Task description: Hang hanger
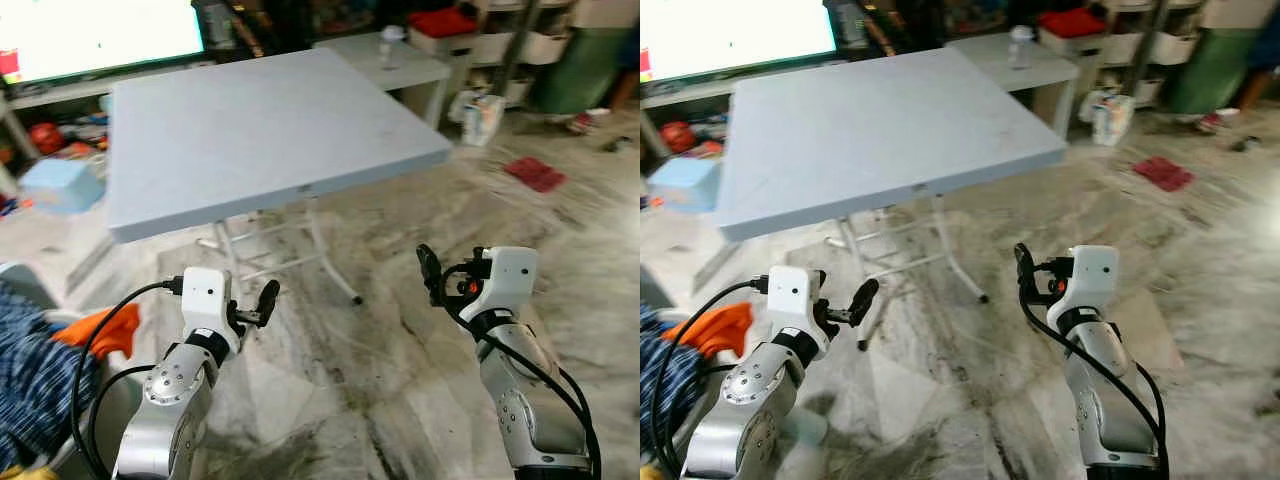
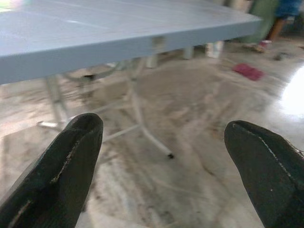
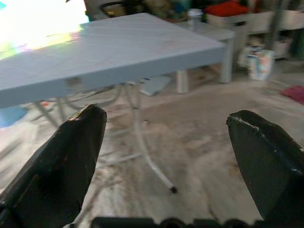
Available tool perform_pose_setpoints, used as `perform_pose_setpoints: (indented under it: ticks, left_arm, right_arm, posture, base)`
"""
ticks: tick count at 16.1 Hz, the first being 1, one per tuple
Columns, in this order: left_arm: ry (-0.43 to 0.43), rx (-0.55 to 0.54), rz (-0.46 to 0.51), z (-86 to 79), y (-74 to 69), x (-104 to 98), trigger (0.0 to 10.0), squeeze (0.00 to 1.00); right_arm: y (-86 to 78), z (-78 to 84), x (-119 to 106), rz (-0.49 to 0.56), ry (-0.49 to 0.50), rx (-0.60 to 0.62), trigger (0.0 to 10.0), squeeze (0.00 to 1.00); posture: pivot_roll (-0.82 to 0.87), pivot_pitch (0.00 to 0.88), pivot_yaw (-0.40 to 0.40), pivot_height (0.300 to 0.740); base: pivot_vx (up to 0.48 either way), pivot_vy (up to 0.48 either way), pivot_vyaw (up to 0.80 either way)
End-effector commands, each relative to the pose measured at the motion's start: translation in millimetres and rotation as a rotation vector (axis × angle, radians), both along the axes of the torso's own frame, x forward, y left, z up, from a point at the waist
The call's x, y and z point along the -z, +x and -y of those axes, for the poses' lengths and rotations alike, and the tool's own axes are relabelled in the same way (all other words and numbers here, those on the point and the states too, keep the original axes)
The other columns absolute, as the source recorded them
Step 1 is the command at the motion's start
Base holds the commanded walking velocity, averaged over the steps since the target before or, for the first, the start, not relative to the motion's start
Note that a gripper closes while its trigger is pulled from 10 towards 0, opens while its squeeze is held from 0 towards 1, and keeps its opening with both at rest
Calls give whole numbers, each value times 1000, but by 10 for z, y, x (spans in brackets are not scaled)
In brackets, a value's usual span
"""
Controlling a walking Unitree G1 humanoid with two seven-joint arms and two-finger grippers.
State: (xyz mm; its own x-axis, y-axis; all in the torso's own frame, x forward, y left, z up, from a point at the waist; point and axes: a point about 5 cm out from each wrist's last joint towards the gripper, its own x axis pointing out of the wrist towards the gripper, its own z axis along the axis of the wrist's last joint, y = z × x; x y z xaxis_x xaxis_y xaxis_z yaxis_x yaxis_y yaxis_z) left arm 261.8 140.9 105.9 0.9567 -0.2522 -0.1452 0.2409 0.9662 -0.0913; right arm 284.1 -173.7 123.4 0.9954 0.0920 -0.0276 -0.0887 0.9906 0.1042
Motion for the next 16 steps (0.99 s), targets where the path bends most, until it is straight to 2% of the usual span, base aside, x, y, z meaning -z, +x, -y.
perform_pose_setpoints:
  ticks: [1, 8, 16]
  left_arm:
    - [4, 8, 9, -10, 16, -38, 10000, 0]
    - [5, 38, 8, 25, 17, -32, 10000, 0]
    - [9, 71, 7, 60, 26, -30, 10000, 0]
  right_arm:
    - [1, -23, 11, -8, 1, -8, 10000, 0]
    - [16, -31, 14, -8, -7, -7, 10000, 0]
    - [53, -58, -8, 0, -14, -13, 10000, 0]
  posture:
    - [30, 0, 2, 740]
    - [30, 0, -1, 740]
    - [31, 0, -7, 740]
  base:
    - [251, 0, -769]
    - [264, 0, -779]
    - [375, 0, -781]
